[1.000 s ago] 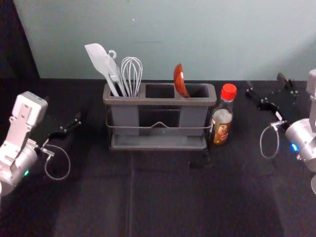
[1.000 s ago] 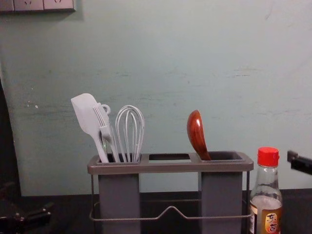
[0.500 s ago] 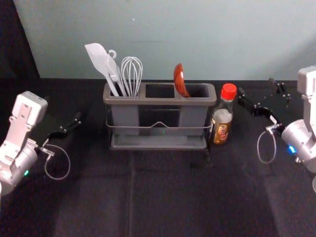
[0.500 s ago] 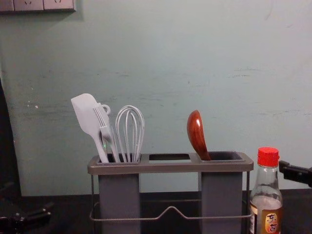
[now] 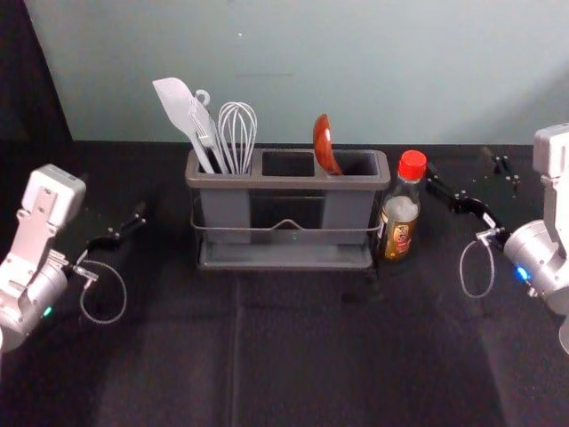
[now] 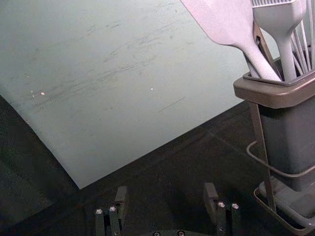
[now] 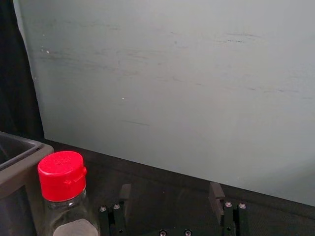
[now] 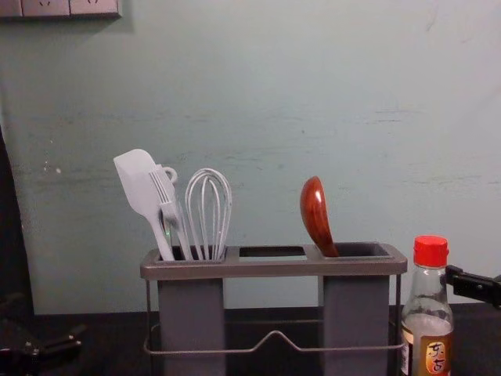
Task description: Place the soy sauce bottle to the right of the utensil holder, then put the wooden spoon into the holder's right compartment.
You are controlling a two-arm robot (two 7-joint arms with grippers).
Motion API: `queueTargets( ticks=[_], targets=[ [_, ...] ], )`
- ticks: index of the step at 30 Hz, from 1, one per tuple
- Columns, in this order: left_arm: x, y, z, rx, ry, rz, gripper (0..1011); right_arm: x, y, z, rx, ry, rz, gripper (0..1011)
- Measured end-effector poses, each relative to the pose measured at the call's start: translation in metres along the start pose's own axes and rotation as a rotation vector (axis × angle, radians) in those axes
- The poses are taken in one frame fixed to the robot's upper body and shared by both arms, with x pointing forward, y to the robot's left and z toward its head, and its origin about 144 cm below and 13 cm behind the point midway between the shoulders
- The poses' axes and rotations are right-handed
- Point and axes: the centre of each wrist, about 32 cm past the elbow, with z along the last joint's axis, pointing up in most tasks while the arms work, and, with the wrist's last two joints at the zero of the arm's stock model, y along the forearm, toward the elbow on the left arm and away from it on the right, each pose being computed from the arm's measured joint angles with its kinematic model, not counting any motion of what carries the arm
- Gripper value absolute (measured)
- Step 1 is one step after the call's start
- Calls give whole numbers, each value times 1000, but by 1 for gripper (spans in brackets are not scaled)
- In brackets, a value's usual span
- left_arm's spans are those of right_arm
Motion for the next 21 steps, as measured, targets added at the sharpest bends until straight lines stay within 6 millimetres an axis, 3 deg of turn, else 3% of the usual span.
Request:
queueTargets(
  ticks=[21],
  targets=[
    [0, 0, 0, 0, 0, 0, 1000, 0, 0, 1, 1, -2, -2, 1002]
  ],
)
